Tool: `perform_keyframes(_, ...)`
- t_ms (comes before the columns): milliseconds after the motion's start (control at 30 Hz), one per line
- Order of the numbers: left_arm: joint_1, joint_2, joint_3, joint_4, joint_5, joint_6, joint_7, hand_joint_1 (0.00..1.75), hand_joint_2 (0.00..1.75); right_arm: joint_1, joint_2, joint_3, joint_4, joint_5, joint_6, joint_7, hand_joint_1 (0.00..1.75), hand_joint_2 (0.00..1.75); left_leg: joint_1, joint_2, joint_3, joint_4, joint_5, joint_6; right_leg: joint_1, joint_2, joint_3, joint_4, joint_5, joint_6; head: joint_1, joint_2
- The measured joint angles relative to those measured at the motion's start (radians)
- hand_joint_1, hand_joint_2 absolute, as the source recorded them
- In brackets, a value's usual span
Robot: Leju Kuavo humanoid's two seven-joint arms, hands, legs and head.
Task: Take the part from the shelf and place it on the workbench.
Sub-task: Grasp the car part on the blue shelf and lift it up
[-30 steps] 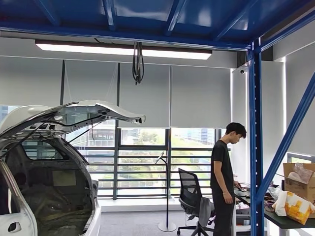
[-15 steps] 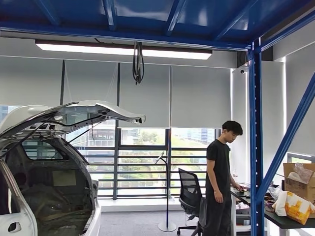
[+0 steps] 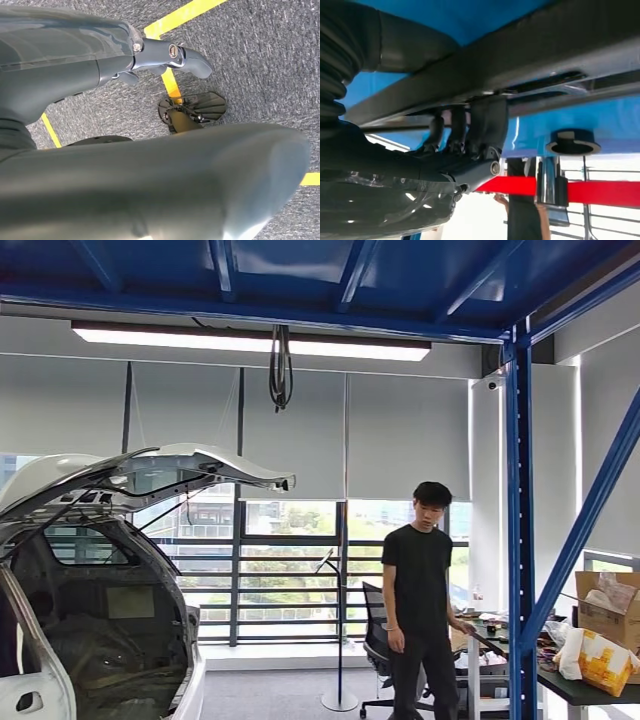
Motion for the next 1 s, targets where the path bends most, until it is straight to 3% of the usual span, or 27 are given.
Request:
perform_keyframes(267, 0.001, 0.000, 0.006, 0.000, -0.001, 0.000, -0.004, 0.00, 0.00, -0.020, 0.000, -0.007, 0.017, -0.012, -0.007, -0.016, 1.75, 1.75, 0.000, 0.000, 0.001, 0.000, 0.000, 0.000, 0.000, 0.000, 0.001, 0.000, 0.000, 0.000, 0.000, 0.000)
perform_keyframes(400, 0.001, -0.001, 0.006, 0.000, -0.023, 0.020, -0.027, 0.00, 1.75, -0.014, -0.004, -0.008, 0.013, -0.010, -0.028, -0.015, 1.75, 1.75, 0.000, 0.000, 0.001, 0.000, 0.000, 0.000, 0.000, 0.000, 0.001, 0.000, 0.000, 0.000, 0.000, 0.000)
perform_keyframes(700, 0.001, -0.001, 0.006, 0.000, -0.047, 0.059, -0.055, 0.00, 1.75, 0.037, -0.018, -0.010, -0.082, -0.008, -0.032, -0.021, 1.75, 1.75, 0.000, 0.000, 0.001, 0.000, 0.000, 0.000, 0.000, 0.000, 0.001, 0.000, 0.000, 0.000, 0.000, 0.000)
perform_keyframes(1000, 0.000, -0.001, 0.022, 0.000, -0.022, 0.064, -0.054, 0.00, 1.75, 0.087, -0.015, -0.009, -0.243, -0.089, -0.002, -0.091, 1.75, 1.75, 0.000, 0.000, 0.001, 0.000, 0.000, 0.000, 0.000, 0.000, 0.001, 0.000, 0.000, 0.000, 0.000, 0.000)
